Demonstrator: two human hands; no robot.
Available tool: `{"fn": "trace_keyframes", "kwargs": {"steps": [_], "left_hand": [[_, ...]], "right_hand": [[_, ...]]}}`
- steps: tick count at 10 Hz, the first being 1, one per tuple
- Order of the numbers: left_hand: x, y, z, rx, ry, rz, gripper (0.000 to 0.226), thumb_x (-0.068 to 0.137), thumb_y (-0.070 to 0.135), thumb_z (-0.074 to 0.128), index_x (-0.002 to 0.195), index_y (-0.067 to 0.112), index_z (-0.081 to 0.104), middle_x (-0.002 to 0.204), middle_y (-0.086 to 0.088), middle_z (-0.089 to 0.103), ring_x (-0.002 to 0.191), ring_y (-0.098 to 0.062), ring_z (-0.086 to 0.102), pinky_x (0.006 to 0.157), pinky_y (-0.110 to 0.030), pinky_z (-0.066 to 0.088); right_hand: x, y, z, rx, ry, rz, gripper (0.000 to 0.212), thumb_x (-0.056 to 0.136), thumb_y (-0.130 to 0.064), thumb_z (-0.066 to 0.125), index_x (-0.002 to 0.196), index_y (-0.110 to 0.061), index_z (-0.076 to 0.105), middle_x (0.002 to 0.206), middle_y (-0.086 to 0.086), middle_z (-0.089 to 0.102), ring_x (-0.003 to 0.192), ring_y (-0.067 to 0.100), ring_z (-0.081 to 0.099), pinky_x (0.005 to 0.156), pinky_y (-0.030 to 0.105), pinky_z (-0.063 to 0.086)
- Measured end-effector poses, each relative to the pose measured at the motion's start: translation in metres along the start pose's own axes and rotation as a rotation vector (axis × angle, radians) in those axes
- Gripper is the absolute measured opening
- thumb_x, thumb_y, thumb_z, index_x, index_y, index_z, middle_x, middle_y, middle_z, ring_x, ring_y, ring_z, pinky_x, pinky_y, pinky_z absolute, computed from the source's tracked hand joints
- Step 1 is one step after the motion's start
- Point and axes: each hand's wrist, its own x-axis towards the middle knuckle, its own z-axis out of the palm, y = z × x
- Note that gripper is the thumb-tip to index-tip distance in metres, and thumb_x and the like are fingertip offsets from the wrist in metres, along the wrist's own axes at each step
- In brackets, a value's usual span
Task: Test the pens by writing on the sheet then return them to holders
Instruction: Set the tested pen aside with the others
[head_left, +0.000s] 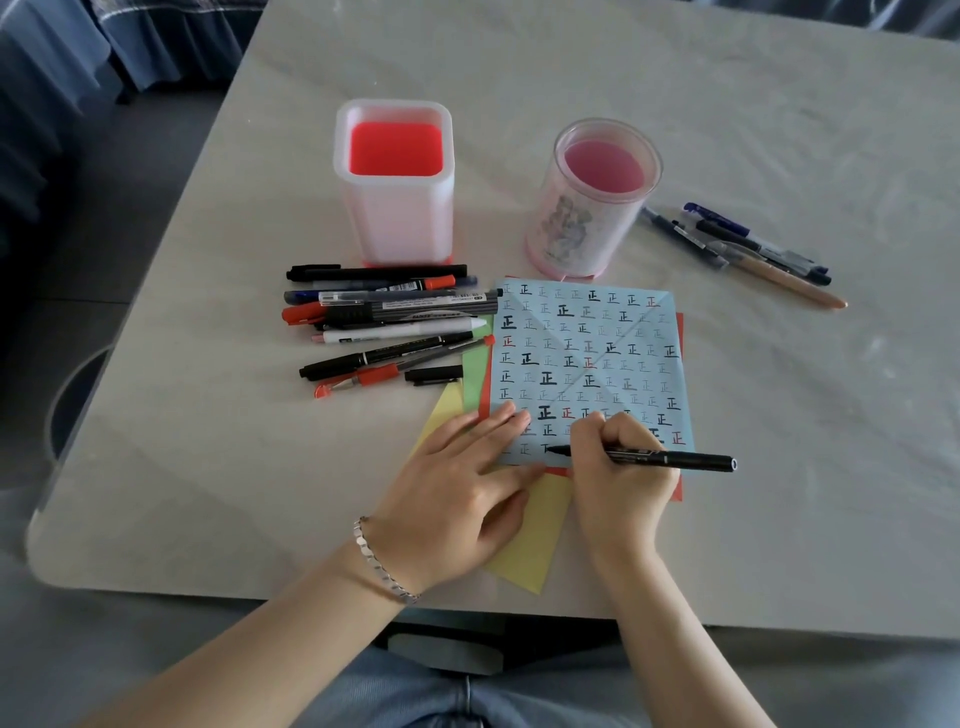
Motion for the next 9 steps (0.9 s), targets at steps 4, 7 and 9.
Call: {"fn": "trace_keyframes", "kwargs": {"steps": [4,7,9], "left_hand": [[0.001,0.0,-0.001,0.001,0.001,-0.004,0.031,0.086,0.028,0.047,0.104,0.021,0.072,0.129,-0.012,0.056,0.124,-0.024,0.049,0.104,-0.038,0.033],[0.001,0.0,-0.001,0.012,0.023,0.019,0.029,0.086,0.027,0.048,0.1,0.021,0.073,0.127,-0.013,0.057,0.122,-0.025,0.051,0.102,-0.039,0.034],[0.001,-0.001,0.0,-0.008,0.022,0.03,0.029,0.086,0.027,0.048,0.102,0.02,0.072,0.128,-0.012,0.056,0.123,-0.024,0.05,0.102,-0.039,0.034]], "right_hand": [[0.0,0.0,0.0,-0.032,-0.039,-0.065,0.039,0.071,-0.012,0.052,0.045,-0.025,0.025,0.04,-0.008,0.035,0.041,0.003,0.029,0.044,0.01,0.025],[0.001,0.004,0.0,-0.082,0.067,-0.025,0.042,0.069,-0.012,0.051,0.044,-0.031,0.024,0.037,-0.01,0.038,0.04,0.006,0.031,0.046,0.011,0.025],[0.001,-0.01,-0.002,0.042,0.11,0.098,0.038,0.074,-0.01,0.051,0.044,-0.014,0.029,0.041,-0.001,0.031,0.041,0.006,0.027,0.043,0.014,0.023]]}}
